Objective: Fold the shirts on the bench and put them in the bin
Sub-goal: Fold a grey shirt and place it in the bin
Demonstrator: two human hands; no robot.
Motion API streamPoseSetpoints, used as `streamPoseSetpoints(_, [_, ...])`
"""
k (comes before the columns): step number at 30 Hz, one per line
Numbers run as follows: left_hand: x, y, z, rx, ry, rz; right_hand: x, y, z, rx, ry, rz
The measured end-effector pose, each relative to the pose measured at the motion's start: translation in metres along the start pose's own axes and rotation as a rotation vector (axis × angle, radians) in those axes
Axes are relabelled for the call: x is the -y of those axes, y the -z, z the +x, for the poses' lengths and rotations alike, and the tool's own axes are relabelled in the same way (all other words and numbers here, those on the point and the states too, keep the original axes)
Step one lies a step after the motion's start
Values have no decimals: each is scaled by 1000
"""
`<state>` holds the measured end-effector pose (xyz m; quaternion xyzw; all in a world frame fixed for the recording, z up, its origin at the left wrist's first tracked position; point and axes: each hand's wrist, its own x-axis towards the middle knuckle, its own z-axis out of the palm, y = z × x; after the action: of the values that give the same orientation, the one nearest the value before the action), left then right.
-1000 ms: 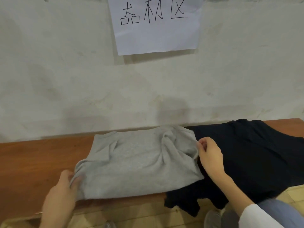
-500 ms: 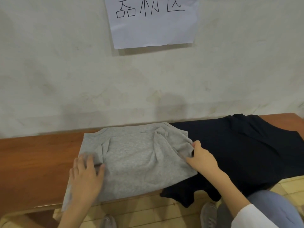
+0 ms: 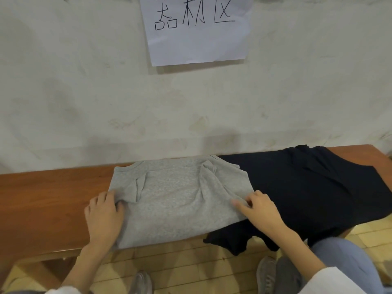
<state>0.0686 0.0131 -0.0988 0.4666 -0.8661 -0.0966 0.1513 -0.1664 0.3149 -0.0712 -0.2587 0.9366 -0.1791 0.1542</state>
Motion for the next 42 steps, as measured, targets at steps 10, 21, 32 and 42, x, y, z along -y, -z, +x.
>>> streamPoseSetpoints(10, [14,3,34,74,12,-292,-34,30,-32,304,-120,468])
streamPoseSetpoints(21, [1,2,64,45,1,-240,30,24,57,-153,-129,442])
streamPoseSetpoints(32, [5,10,76,95,-51,-467,46,6,79,84,89,279])
streamPoseSetpoints(42, [3,11,85,93,15,-466,12,68,73,572,102,767])
